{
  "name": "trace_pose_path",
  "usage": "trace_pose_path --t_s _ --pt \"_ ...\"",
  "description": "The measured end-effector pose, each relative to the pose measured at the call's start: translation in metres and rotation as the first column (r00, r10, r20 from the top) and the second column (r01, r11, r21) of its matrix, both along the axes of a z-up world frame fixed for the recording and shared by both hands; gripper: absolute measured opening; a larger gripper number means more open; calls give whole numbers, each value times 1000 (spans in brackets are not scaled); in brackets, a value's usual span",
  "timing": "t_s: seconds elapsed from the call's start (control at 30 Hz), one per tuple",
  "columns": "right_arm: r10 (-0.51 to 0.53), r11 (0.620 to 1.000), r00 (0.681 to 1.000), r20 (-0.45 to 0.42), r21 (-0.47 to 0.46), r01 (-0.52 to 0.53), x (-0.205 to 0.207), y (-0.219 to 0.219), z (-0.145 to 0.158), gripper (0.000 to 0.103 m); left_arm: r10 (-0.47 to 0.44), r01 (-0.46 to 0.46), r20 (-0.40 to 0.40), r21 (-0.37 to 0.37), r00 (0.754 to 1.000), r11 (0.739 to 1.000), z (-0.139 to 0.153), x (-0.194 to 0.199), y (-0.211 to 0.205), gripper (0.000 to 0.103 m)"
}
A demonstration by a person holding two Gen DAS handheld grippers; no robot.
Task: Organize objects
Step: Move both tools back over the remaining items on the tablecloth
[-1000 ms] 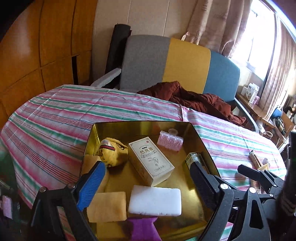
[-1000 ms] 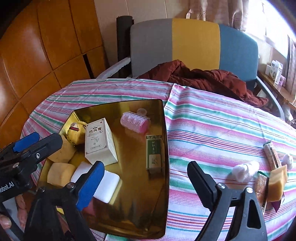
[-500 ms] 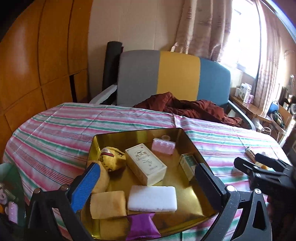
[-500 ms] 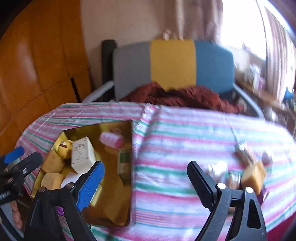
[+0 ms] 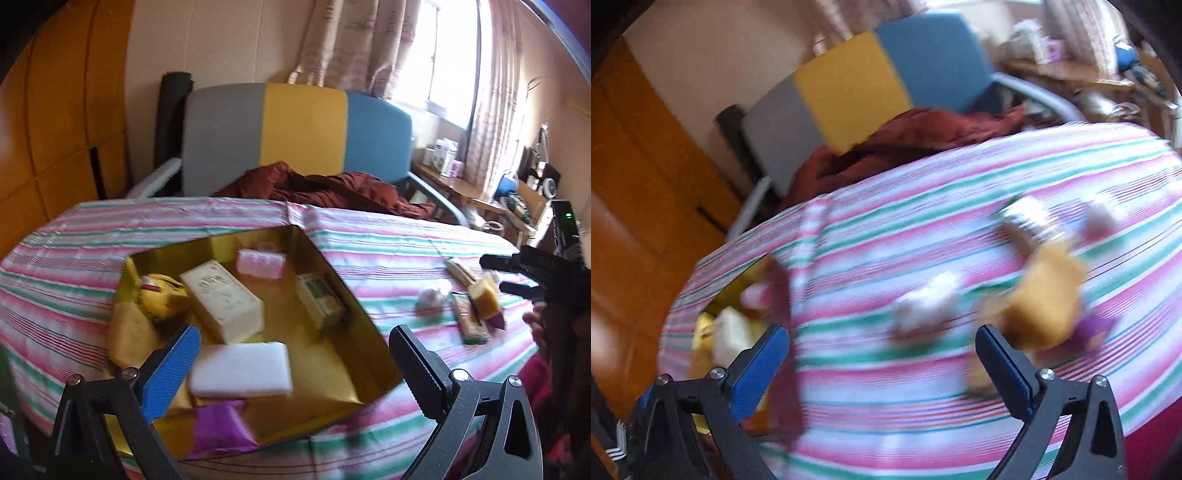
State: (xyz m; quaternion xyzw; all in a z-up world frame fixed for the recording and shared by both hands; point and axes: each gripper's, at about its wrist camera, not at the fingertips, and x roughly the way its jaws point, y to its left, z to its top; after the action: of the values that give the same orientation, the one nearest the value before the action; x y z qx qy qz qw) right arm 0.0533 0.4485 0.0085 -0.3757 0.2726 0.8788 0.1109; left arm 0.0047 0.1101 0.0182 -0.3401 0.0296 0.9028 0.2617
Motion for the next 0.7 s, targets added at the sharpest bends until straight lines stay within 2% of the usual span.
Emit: trace_pose_path --t_s 0.13,0.23,0.3,0.37,0.47,0.63,0.7 --pt "-173 985 985 -25 0 173 23 59 3 103 -40 40 61 -2 997 999 -10 2 13 103" --pt "-334 942 942 -41 -40 332 48 97 -8 103 -63 64 101 -4 993 998 -16 4 23 103" --pt "-416 903 909 -18 -123 411 65 116 -19 103 -77 79 110 -13 991 997 -17 5 30 103" --pt "-466 865 884 -36 -227 446 77 128 -26 103 -93 97 110 -27 990 995 -16 4 40 103" --pt "-477 849 879 -9 -263 458 76 131 -32 103 -117 122 105 -42 988 992 -13 1 57 103" --pt "-389 884 921 9 -277 376 61 126 -36 103 -172 180 106 -79 979 980 -9 -3 89 103" --pt "-372 896 928 13 -258 362 59 124 -36 103 -192 203 107 -95 975 975 -9 -4 101 103"
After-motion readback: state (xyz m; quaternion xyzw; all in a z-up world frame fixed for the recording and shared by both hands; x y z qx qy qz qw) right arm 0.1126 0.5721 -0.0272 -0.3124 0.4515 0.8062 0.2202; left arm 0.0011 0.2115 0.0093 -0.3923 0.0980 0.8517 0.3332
